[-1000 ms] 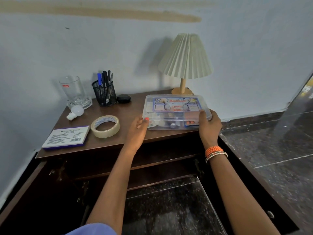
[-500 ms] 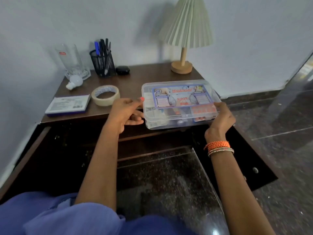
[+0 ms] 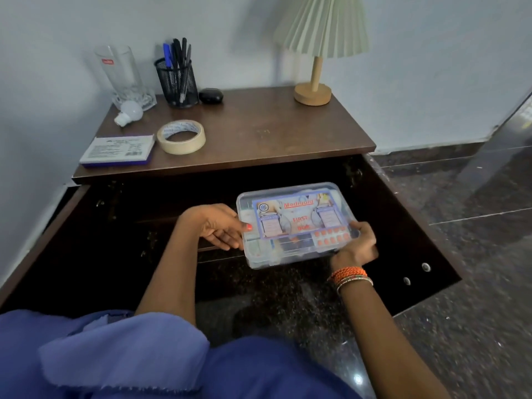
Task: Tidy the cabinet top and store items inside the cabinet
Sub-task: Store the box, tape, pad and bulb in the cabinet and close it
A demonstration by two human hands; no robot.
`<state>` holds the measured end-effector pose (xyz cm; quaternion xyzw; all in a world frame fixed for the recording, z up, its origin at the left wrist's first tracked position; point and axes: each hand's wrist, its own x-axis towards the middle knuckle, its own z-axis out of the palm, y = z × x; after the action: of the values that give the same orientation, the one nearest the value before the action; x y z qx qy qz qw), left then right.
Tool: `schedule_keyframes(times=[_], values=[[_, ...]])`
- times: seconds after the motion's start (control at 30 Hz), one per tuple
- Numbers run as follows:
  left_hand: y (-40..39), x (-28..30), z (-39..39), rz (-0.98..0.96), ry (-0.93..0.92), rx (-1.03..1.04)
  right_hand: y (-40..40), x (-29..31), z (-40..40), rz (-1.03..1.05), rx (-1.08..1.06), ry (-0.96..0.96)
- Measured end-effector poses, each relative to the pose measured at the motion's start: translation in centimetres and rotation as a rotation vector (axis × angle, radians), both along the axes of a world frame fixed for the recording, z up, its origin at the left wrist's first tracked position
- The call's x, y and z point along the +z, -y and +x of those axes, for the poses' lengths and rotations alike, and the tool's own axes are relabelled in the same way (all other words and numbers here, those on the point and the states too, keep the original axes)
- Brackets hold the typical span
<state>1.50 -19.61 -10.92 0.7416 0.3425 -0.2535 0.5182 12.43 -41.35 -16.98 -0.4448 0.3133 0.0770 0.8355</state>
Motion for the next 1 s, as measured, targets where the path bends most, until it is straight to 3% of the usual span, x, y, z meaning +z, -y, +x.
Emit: schedule_keyframes(times=[0.13, 0.33, 0.53, 0.7, 0.77, 0.87, 0.93, 1.0], values=[[-0.1, -3.9, -0.3, -0.099, 0.106, 0.236, -1.1, -1.9, 1.4, 0.018, 0.119, -0.051], [-0.4, -5.3, 1.3, -0.169, 0.383, 0.561, -3.2, -3.3, 4.1, 0.059, 0.258, 0.11], [-0.4, -7.0, 3.0, -0.133, 0.52, 0.56, -5.0, -4.0, 7.6, -0.091, 0.343, 0.302], [0.6, -7.6, 4.3, -0.218, 0.64, 0.581, -6.4, -5.6, 10.5, -0.436, 0.461, 0.38], [0.9, -8.1, 4.5, -0.176, 0.668, 0.573, -6.8, -5.5, 10.7, -0.742, 0.523, 0.516], [0.4, -8.3, 4.8, -0.093, 0.67, 0.606, -7.8, -5.7, 8.7, -1.338, 0.593, 1.027], [0.3, -8.5, 4.8, -0.006, 0.677, 0.559, -8.6, -6.4, 6.8, -1.495, 0.779, 1.373], [0.2, -9.0, 4.5, 0.089, 0.677, 0.488, -9.1, -7.9, 5.4, -1.571, 0.936, 1.521]])
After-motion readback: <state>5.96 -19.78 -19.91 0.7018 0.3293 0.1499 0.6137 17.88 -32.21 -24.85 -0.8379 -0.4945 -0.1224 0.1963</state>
